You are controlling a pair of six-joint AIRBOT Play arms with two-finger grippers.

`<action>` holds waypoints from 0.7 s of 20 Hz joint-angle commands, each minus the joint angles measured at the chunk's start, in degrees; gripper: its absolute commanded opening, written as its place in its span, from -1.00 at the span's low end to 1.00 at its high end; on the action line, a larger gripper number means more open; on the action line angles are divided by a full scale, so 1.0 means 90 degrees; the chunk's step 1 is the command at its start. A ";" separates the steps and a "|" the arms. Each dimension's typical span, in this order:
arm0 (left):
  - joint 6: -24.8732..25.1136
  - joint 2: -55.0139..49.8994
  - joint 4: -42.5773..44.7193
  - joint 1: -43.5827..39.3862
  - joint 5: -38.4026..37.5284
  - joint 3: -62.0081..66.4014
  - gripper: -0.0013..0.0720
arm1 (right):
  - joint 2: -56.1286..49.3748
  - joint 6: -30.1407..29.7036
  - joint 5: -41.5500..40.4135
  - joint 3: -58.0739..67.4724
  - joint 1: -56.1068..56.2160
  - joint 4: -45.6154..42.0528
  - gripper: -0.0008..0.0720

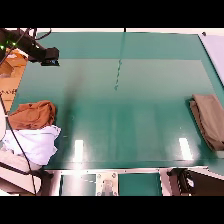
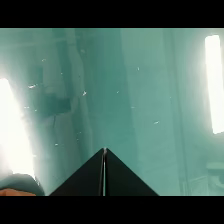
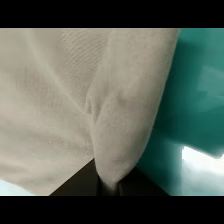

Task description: Fold the shirts.

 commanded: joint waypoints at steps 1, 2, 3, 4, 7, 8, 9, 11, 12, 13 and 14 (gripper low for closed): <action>0.0005 0.0000 -0.0007 0.0000 -0.0032 0.0007 -0.86 | 0.0219 0.0129 -0.0085 -0.0231 -0.0078 -0.0170 -0.93; 0.0005 0.0000 -0.0007 0.0000 -0.0034 0.0007 -0.86 | 0.0359 0.0333 -0.0075 -0.0231 -0.0078 -0.0372 -0.93; 0.0005 0.0002 -0.0015 0.0000 -0.0034 0.0007 -0.86 | 0.0503 0.0554 -0.0058 -0.0233 -0.0078 -0.0663 -0.93; 0.0010 0.0002 -0.0017 0.0000 -0.0034 0.0005 -0.86 | 0.0597 0.0617 -0.0029 -0.0236 -0.0078 -0.0884 -0.93; 0.0005 0.0002 -0.0017 0.0000 -0.0041 0.0005 -0.86 | 0.0644 0.0670 0.0386 -0.0211 -0.0078 -0.1098 0.20; 0.0002 0.0000 -0.0019 0.0000 -0.0066 0.0007 -0.86 | 0.0644 0.0901 0.0627 -0.0107 -0.0078 -0.1270 0.21; 0.0005 0.0000 -0.0017 0.0000 -0.0151 0.0007 -0.86 | 0.0644 0.1224 0.0991 0.0131 -0.0078 -0.1749 0.06; 0.0005 0.0002 -0.0017 0.0000 -0.0272 0.0007 -0.86 | 0.0644 0.2062 0.1916 0.0874 -0.0078 -0.3235 -0.20; 0.0010 0.0000 -0.0015 0.0000 -0.0294 0.0007 -0.86 | 0.0644 0.2385 0.2363 0.1285 -0.0078 -0.3900 -0.21; 0.0012 0.0000 -0.0017 0.0000 -0.0294 0.0007 -0.86 | 0.0644 0.2659 0.2761 0.1688 -0.0075 -0.4330 -0.20; 0.0019 0.0000 -0.0017 0.0002 -0.0287 0.0007 -0.86 | 0.0644 0.2873 0.2987 0.1994 -0.0075 -0.4391 -0.20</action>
